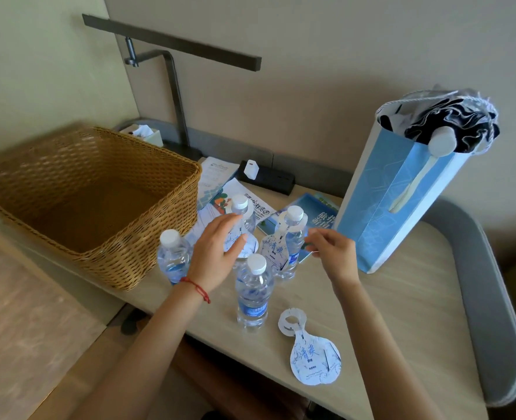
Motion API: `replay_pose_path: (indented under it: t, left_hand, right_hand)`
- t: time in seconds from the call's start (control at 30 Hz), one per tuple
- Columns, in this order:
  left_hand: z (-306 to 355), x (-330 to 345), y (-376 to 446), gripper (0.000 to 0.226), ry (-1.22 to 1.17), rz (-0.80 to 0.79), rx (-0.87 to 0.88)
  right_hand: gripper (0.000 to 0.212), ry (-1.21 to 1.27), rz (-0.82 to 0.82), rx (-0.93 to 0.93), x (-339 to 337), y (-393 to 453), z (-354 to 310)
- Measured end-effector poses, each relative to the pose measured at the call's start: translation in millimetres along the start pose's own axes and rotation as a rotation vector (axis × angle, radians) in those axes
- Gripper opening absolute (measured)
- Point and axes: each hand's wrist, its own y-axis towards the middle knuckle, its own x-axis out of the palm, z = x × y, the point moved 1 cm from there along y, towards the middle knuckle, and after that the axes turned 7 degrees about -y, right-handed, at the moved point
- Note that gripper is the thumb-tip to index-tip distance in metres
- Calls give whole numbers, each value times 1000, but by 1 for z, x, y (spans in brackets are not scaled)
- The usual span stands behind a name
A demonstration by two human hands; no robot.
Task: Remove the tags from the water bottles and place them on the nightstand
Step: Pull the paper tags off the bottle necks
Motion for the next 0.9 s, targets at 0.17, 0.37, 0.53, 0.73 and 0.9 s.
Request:
replay_pose_path:
  t: [0.17, 0.37, 0.53, 0.73, 0.9]
  left_hand:
    - [0, 12, 38, 34, -70, -92, 81]
    - [2, 23, 65, 30, -126, -120, 183]
    - [-15, 20, 83, 27, -30, -89, 227]
    - [-43, 25, 86, 24, 51, -143, 145]
    - [-45, 34, 80, 24, 6, -150, 87]
  right_hand:
    - [26, -4, 79, 38, 5, 14, -1]
    - [16, 25, 137, 115, 13, 30, 1]
    - [23, 13, 140, 136, 21, 36, 3]
    - [23, 43, 136, 160, 27, 36, 4]
    - [20, 51, 154, 173, 27, 37, 4]
